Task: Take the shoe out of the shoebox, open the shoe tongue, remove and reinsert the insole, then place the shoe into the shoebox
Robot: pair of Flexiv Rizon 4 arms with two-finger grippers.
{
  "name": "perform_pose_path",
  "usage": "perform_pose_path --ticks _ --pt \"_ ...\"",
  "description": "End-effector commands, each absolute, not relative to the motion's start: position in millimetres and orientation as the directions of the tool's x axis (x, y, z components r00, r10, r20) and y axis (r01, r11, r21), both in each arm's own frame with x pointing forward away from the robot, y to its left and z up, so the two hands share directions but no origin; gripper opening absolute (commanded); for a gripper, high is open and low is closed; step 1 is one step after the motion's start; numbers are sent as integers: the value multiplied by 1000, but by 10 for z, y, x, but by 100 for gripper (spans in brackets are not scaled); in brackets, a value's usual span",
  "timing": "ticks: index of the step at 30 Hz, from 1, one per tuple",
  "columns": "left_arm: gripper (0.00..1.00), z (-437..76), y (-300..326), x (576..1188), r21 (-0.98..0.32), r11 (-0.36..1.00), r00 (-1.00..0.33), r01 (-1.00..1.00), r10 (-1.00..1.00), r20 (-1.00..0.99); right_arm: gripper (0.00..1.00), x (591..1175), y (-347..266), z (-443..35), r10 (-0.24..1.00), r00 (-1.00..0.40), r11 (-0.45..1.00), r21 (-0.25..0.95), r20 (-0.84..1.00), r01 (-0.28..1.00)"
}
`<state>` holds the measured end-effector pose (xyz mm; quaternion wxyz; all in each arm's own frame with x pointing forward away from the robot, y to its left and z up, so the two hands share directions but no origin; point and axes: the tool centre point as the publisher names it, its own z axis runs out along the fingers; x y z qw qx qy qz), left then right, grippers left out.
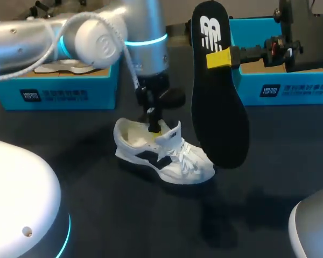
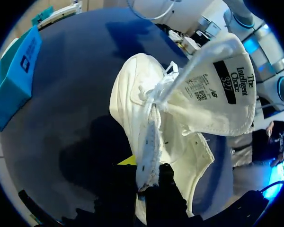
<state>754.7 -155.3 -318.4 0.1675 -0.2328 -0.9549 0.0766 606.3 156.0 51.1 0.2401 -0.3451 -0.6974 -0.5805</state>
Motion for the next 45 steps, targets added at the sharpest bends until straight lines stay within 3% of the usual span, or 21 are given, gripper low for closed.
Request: perform_pose_path --ticks 1,7,25,45 --pt "0 -3154 -1669 7644 -183 759 -587 625 611 531 0 6086 1595 511 204 -645 89 642 737 762" --pt "0 -3154 -1682 7617 -194 583 -414 789 737 535 0 6086 1595 511 204 -645 89 642 737 762" --pt "0 -3242 -1867 7694 -198 269 -158 943 881 446 0 6086 1595 511 204 -645 89 642 737 762" --pt "0 -3555 -2276 7736 -201 122 -45 972 936 350 0 6086 1595 511 204 -645 89 642 737 762"
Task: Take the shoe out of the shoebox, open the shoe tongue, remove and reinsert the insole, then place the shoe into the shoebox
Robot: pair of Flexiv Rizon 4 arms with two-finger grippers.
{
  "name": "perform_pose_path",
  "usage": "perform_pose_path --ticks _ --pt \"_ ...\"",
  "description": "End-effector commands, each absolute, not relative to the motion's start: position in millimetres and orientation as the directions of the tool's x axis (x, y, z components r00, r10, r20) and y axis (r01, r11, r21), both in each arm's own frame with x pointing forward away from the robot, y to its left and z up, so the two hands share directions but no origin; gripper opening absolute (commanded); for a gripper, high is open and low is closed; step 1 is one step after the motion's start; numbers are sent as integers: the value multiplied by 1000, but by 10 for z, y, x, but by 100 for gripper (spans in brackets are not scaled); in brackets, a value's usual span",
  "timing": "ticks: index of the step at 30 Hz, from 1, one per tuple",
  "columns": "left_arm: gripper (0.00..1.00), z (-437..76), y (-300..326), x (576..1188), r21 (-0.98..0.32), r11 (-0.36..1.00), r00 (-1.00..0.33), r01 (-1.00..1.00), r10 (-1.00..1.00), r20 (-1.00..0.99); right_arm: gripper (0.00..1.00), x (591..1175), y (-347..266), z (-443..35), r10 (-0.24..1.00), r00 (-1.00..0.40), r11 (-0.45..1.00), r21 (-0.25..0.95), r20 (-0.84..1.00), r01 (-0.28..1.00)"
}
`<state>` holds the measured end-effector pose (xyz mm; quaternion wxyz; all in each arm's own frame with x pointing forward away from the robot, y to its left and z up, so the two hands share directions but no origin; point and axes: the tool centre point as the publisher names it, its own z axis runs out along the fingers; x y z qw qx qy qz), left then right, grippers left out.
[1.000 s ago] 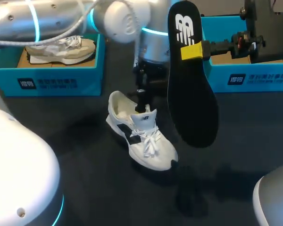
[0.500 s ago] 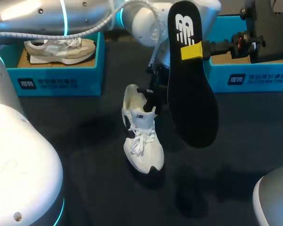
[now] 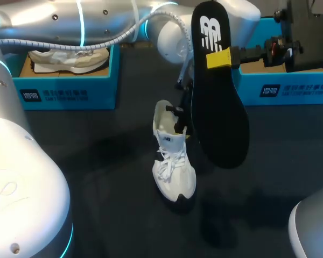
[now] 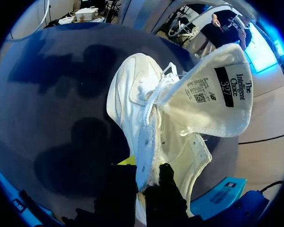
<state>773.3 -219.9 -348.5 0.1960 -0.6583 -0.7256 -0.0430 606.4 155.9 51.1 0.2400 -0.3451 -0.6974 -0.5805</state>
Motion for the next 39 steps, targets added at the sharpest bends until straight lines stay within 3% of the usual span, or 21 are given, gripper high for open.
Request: perform_pose_path --ticks 1,25,26,27,30,31,32,35,39 --pt "0 -3573 -2289 7729 -204 117 -39 972 935 351 0 6086 1595 511 204 -645 89 642 737 762" --pt "0 -3894 -2380 7507 -269 99 18 958 915 402 0 6086 1595 511 204 -645 89 642 737 762" --pt "22 -3890 -2378 7502 -270 101 17 957 915 403 0 6086 1595 511 204 -645 89 642 737 762" --pt "37 -3884 -2378 7498 -271 103 15 957 915 403 0 6086 1595 511 204 -645 89 642 737 762" --pt "57 -3859 -2387 7494 -268 111 8 957 914 406 0 6086 1595 511 204 -645 89 642 737 762" --pt "75 -3844 -2395 7499 -268 112 6 957 914 406 0 6086 1595 511 204 -645 89 642 737 762" --pt "85 -3824 -2404 7506 -267 114 4 957 915 403 0 6086 1595 511 204 -645 89 642 737 762" --pt "98 -3752 -2443 7529 -266 117 -6 957 923 385 0 6086 1595 511 204 -645 89 642 737 762" --pt "100 -3658 -2494 7569 -261 122 -21 958 932 361 0 6086 1595 511 204 -645 89 642 737 762"
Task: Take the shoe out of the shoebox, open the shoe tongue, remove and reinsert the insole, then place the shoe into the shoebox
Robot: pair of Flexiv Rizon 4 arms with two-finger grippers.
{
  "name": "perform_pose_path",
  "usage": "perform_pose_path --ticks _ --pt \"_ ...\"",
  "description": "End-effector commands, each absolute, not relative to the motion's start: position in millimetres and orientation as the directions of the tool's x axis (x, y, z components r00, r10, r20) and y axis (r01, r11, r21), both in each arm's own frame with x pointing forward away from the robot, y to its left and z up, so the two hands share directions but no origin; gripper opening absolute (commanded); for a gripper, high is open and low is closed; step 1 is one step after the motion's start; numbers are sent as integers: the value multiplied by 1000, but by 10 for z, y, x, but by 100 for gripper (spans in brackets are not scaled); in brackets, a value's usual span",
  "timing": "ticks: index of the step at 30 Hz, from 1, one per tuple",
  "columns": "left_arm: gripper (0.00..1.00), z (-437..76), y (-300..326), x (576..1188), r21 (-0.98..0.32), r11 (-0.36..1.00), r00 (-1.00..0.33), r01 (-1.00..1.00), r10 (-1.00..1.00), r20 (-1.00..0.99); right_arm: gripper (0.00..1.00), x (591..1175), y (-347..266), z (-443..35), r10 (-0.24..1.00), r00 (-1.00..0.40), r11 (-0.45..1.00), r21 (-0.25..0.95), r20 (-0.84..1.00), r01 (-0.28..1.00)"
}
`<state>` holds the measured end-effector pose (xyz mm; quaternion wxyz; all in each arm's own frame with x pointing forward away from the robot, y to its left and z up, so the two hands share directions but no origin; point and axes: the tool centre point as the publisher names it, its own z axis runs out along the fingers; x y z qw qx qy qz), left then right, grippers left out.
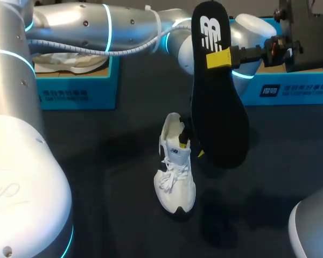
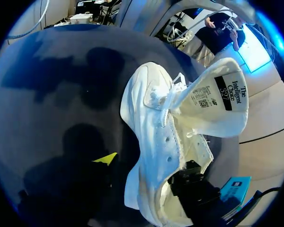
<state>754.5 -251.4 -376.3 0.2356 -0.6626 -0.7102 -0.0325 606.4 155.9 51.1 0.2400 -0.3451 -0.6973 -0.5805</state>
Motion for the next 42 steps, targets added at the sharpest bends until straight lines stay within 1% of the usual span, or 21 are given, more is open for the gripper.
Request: perform_pose_path --ticks 1,10,16,24,33,42 --pt "100 -3631 -2507 7579 -258 124 -26 958 935 353 0 6086 1595 511 204 -645 89 642 737 762" --pt "100 -3377 -2578 7692 -241 143 -70 960 955 289 0 6100 1586 505 209 -639 85 637 740 766" --pt "100 -3159 -2586 7808 -218 168 -116 961 965 234 0 6221 1516 504 224 -624 104 618 749 779" --pt "100 -2886 -2579 7963 -187 200 -167 962 970 178 0 6423 1345 555 243 -617 94 615 748 783" --pt "100 -2594 -2510 8172 -172 240 -224 955 969 107 0 6691 1130 523 279 -565 64 572 776 817" --pt "100 -2256 -2447 8240 -178 244 -249 953 969 -6 0 6960 950 387 292 -471 -28 499 833 866"
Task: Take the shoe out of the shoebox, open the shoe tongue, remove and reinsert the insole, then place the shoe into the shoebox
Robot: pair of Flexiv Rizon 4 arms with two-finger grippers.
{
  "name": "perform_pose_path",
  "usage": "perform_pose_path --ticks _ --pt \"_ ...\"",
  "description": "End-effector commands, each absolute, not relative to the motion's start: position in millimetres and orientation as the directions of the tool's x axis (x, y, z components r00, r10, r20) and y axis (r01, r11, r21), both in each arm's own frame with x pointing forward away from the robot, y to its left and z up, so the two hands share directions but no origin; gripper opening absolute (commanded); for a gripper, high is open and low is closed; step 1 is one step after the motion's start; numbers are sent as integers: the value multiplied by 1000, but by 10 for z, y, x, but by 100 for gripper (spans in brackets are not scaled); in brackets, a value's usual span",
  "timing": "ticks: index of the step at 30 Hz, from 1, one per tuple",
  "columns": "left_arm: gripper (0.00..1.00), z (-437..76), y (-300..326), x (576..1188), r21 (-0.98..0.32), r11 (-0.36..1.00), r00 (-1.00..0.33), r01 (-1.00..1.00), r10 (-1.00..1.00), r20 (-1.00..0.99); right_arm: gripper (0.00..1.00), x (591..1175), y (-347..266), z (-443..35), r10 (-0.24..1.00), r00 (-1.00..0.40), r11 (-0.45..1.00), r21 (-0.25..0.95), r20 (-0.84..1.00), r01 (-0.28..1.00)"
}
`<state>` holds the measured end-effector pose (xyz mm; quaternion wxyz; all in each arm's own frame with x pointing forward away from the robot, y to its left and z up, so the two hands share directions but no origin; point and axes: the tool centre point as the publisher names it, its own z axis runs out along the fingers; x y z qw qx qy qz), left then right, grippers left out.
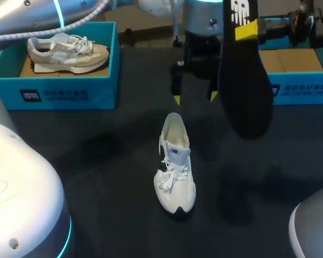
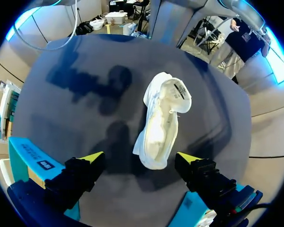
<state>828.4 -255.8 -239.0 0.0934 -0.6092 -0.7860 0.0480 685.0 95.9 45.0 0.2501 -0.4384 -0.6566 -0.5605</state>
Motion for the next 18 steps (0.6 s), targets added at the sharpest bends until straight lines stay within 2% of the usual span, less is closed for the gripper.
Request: perform_pose_path --ticks 1,18 --pt "100 -2236 -2444 8239 -175 243 -249 954 968 -12 0 6979 939 374 293 -462 -33 492 837 870" --pt "100 -1709 -2078 8250 -114 236 -256 965 941 -223 0 7346 682 138 276 -358 -125 403 892 907"
